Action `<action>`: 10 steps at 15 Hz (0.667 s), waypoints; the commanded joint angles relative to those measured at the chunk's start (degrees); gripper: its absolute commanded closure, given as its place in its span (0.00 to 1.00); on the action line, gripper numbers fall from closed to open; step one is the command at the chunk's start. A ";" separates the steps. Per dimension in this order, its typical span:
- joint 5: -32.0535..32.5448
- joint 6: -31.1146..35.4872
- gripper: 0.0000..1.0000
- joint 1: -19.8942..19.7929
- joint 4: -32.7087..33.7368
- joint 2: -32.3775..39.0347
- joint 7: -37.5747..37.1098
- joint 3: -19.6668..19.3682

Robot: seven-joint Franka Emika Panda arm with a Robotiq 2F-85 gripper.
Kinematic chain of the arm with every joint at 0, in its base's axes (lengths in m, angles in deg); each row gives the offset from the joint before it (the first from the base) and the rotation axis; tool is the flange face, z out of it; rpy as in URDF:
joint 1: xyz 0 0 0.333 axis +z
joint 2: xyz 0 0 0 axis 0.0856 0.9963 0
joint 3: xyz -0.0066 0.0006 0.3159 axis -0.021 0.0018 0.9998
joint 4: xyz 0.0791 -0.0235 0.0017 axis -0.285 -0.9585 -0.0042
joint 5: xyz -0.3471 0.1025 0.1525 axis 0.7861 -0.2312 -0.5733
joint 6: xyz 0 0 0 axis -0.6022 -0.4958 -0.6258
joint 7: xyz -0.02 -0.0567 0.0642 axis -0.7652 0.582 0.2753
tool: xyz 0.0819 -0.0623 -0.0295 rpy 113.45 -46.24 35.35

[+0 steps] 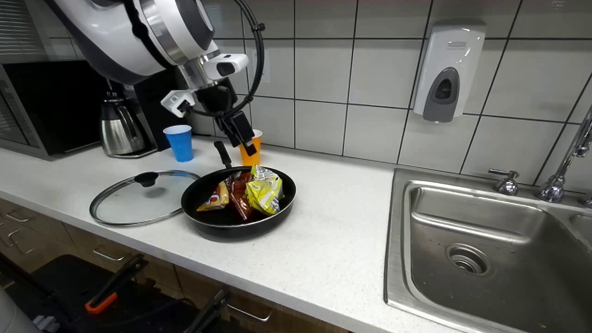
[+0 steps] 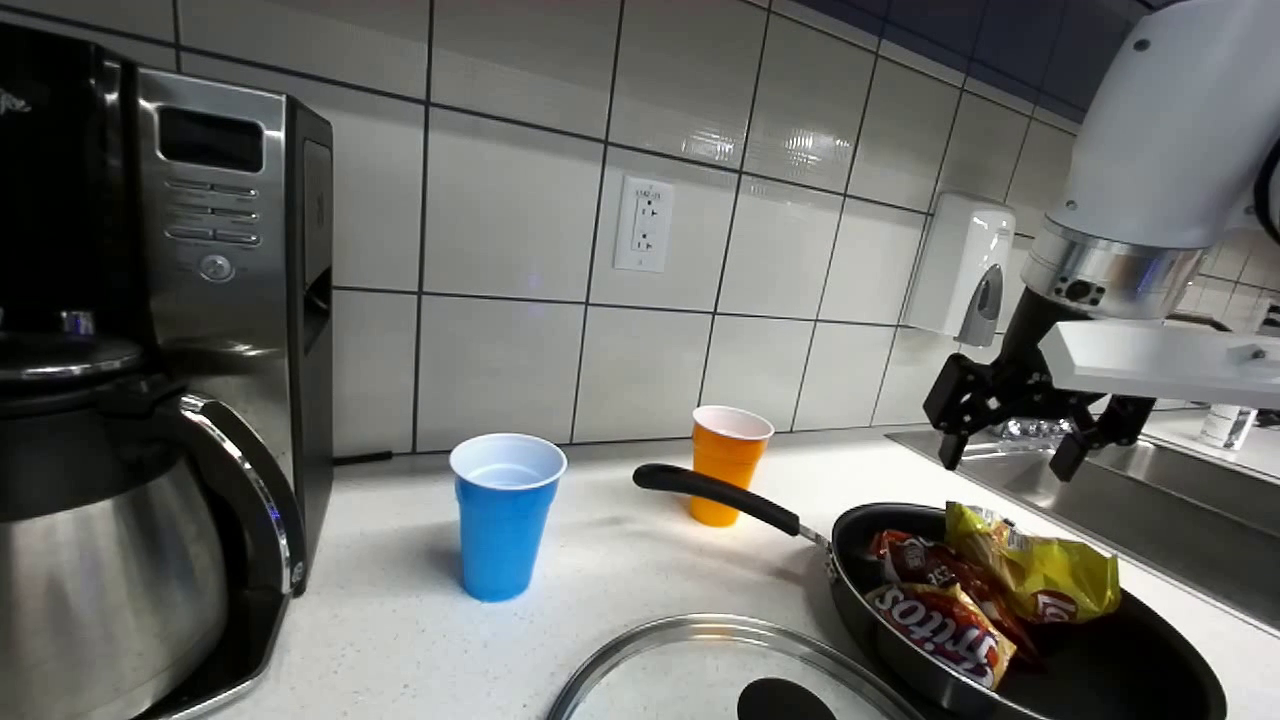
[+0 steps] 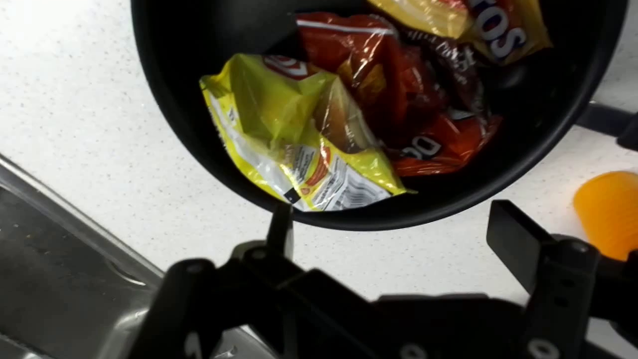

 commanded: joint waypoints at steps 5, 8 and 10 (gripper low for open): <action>-16.68 5.70 0.00 3.39 -6.47 -5.16 10.97 5.94; -24.18 8.43 0.00 5.83 -7.13 -4.65 16.85 7.47; -29.81 9.79 0.00 7.61 -7.08 -4.14 20.82 8.25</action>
